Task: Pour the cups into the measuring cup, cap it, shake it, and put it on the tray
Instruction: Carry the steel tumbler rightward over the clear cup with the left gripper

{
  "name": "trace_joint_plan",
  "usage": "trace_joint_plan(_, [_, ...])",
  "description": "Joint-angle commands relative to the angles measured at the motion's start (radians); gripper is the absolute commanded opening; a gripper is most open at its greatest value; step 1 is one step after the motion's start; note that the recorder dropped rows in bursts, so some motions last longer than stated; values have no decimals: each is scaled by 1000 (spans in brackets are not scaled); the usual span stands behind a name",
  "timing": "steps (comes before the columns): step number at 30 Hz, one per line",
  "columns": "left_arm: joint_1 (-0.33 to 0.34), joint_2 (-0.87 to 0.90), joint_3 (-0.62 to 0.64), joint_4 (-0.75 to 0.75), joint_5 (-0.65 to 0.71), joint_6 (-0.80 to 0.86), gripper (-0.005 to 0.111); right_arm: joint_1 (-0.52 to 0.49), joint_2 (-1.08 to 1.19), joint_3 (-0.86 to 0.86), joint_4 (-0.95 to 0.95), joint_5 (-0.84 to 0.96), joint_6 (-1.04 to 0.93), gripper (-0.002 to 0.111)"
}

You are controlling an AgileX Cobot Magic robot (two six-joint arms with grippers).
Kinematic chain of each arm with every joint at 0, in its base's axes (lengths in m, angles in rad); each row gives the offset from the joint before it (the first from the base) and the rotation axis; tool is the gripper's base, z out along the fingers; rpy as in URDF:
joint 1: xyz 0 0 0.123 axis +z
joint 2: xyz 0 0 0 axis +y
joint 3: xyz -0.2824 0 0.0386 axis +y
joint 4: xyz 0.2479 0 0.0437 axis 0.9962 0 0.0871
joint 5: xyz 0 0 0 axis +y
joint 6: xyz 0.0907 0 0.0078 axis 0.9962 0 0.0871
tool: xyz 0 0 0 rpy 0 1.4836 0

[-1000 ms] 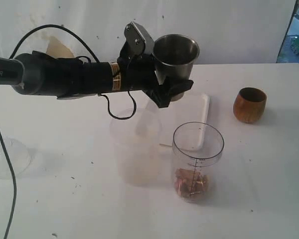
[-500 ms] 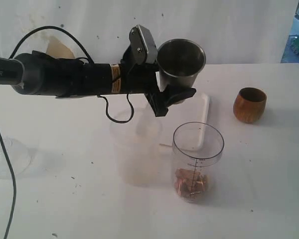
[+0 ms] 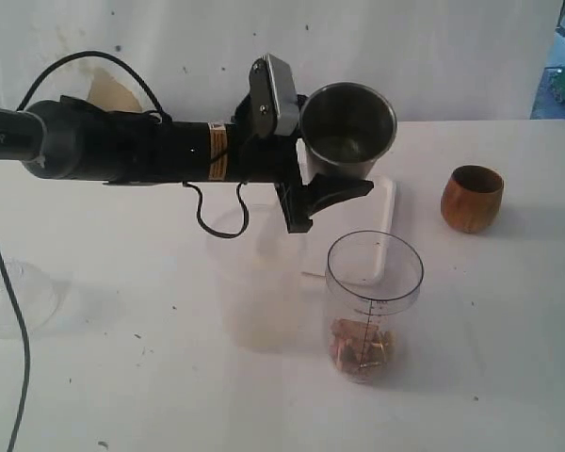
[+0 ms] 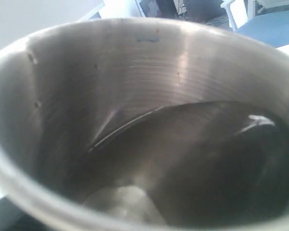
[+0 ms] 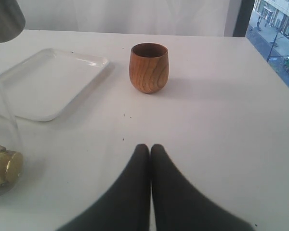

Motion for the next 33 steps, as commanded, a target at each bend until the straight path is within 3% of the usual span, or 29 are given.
trace_joint_plan(1, [-4, -16, -17, -31, -38, 2, 0, -2, -5, 6, 0, -3, -1, 0])
trace_joint_plan(7, [-5, -48, -17, -31, 77, -81, 0, -2, -5, 6, 0, -3, -1, 0])
trace_joint_plan(13, [-33, -68, -17, -14, 77, -108, 0, -2, -5, 6, 0, -3, -1, 0])
trace_joint_plan(16, [-63, -68, -17, 8, 89, -77, 0, -2, -5, 6, 0, -3, -1, 0])
trace_joint_plan(33, [-63, -68, -17, 70, 43, 39, 0, -2, -5, 6, 0, -3, -1, 0])
